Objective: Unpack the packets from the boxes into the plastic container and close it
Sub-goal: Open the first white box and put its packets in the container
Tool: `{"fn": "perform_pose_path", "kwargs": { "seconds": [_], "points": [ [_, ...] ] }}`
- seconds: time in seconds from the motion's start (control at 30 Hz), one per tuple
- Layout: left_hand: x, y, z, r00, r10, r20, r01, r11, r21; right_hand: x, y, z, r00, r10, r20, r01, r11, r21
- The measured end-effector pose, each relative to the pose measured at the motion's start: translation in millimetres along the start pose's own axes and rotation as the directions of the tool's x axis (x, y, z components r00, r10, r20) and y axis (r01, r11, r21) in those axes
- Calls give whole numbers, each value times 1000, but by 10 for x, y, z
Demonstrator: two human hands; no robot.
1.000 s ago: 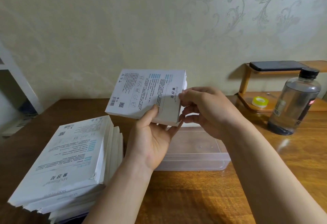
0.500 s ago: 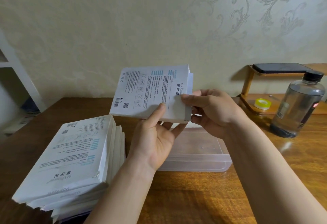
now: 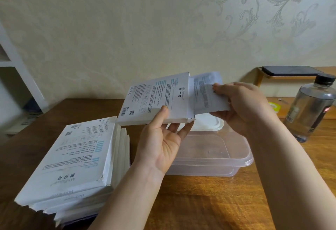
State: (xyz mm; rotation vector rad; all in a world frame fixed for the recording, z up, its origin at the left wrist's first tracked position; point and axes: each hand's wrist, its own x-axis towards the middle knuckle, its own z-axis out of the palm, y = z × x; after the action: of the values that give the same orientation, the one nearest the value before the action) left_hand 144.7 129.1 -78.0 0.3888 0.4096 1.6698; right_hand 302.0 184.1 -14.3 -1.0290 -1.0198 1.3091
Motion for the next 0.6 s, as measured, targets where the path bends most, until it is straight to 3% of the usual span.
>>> {"fn": "perform_pose_path", "kwargs": {
  "seconds": [0.13, 0.27, 0.4, 0.5, 0.6],
  "points": [
    [7, 32, 6, 1000, 8, -27, -9, 1000, -6, 21, -71, -151, 992, -124, -28, 122, 990, -69],
    [-2, 36, 4, 999, 0, -39, -1, 1000, -20, -25, -142, -232, 973, -182, 138, 201, 970, -134],
    [1, 49, 17, 999, 7, -54, -9, 999, -37, -5, -114, -327, 959, -200, 200, 222, 970, -97],
    [0, 39, 27, 998, 13, -58, -16, 999, -37, 43, -81, -444, 883, -428, 193, 469, 819, -331],
    [-5, 33, 18, 999, 16, -32, -17, 1000, -27, 108, -103, -585, 794, -589, 154, 585, 669, -458]
  ]
}}
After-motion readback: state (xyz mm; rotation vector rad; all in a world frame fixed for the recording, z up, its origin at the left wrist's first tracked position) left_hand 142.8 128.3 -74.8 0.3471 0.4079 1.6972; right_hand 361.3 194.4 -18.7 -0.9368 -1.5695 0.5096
